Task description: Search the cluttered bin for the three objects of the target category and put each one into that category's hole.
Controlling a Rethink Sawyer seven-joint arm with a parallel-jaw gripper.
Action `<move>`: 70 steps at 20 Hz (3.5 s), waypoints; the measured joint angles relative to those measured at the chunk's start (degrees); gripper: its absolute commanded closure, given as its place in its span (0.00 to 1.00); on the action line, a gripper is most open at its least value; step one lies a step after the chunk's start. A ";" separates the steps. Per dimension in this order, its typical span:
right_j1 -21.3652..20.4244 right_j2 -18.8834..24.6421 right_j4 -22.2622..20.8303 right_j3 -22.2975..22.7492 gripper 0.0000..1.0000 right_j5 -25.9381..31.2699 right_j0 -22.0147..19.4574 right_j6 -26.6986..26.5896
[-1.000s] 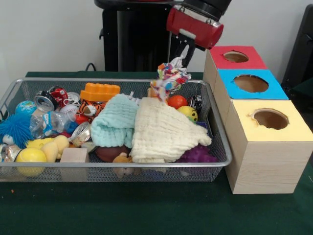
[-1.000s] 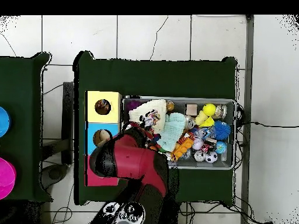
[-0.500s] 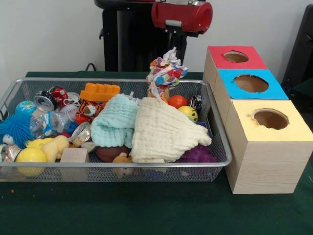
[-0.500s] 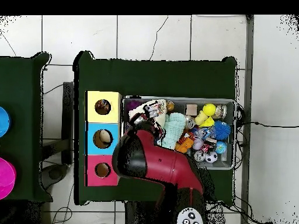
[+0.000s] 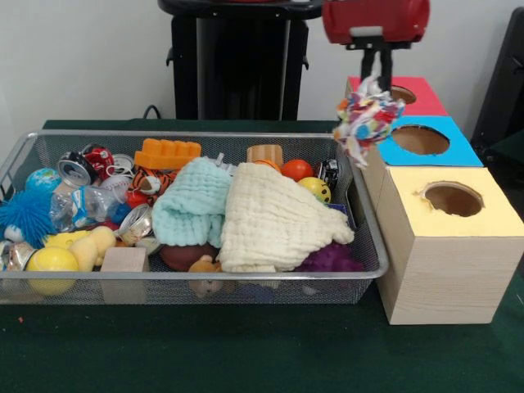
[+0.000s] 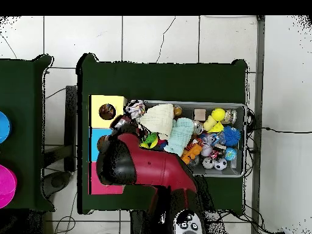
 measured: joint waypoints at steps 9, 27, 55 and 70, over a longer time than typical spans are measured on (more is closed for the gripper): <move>1.15 0.02 0.00 -2.28 1.00 3.19 6.52 0.00; 13.65 -2.63 0.93 -11.70 1.00 3.21 13.64 0.00; 23.85 -12.31 9.34 -20.79 1.00 8.80 17.07 0.00; 27.72 -6.38 9.26 -24.60 1.00 9.46 11.08 0.00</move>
